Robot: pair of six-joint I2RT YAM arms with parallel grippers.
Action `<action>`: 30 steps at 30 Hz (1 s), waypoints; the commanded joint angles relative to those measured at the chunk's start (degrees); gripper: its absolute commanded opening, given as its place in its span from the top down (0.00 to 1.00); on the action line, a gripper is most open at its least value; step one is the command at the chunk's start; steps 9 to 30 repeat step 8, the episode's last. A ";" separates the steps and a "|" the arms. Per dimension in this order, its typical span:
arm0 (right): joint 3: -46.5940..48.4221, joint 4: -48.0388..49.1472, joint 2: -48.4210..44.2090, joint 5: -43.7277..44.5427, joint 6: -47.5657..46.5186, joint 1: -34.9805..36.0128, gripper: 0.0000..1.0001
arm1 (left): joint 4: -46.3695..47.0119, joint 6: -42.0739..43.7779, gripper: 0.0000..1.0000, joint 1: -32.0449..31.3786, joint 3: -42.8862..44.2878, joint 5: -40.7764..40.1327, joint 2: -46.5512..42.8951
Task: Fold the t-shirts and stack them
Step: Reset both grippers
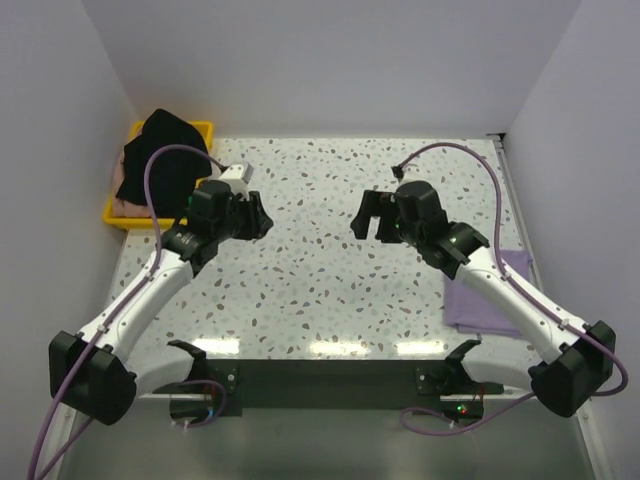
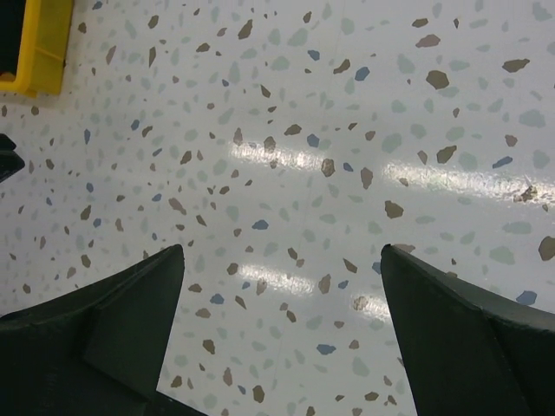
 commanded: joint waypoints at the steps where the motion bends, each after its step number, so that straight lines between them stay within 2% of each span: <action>1: -0.52 5.42 -2.62 0.20 -2.54 -0.07 0.01 | 3.26 2.60 0.56 0.29 -1.55 -1.45 -1.64; 30: -0.17 5.52 -2.71 1.88 -3.60 -0.07 0.01 | 4.58 3.12 0.56 0.29 -2.69 -0.75 -2.25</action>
